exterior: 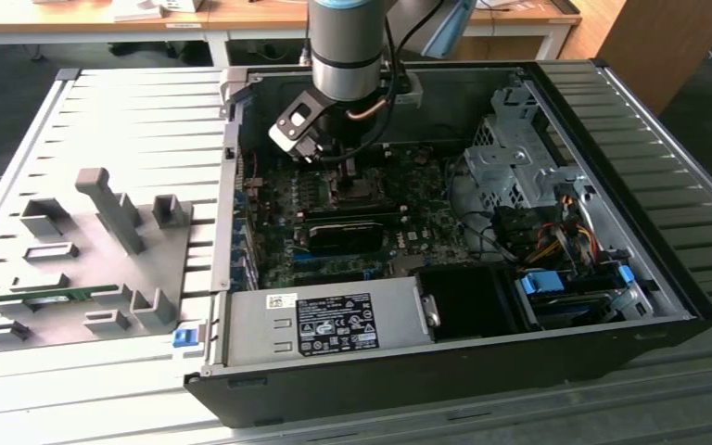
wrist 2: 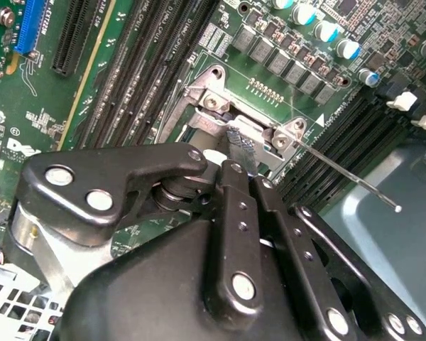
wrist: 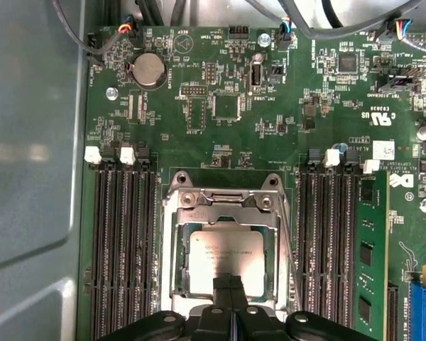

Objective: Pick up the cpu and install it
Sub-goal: 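Close the cpu cover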

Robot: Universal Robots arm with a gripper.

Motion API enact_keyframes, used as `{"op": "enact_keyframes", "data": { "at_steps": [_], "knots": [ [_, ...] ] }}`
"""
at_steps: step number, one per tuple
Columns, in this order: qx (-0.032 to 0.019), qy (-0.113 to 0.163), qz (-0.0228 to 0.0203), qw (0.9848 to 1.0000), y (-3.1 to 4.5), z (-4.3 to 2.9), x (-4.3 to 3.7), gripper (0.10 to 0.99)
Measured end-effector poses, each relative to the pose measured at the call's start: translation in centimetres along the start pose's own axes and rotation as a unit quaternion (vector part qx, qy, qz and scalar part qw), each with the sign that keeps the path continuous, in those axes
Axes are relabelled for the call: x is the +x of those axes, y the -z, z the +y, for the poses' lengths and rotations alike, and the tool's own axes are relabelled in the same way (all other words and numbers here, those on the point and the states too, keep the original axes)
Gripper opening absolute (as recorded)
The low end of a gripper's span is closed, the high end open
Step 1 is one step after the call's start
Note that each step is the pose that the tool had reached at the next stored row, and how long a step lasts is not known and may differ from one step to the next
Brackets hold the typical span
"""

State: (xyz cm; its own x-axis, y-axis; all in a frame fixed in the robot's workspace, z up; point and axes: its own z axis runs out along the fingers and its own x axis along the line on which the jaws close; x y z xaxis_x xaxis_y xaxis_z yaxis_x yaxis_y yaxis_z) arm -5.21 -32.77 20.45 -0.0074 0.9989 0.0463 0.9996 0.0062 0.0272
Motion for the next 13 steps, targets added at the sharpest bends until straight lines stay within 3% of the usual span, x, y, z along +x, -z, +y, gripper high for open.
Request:
{"op": "enact_keyframes", "data": {
  "at_steps": [13],
  "knots": [
    [0.0, 0.0, 0.0, 1.0, -0.31, -0.01, -0.02, 0.106]
  ]
}}
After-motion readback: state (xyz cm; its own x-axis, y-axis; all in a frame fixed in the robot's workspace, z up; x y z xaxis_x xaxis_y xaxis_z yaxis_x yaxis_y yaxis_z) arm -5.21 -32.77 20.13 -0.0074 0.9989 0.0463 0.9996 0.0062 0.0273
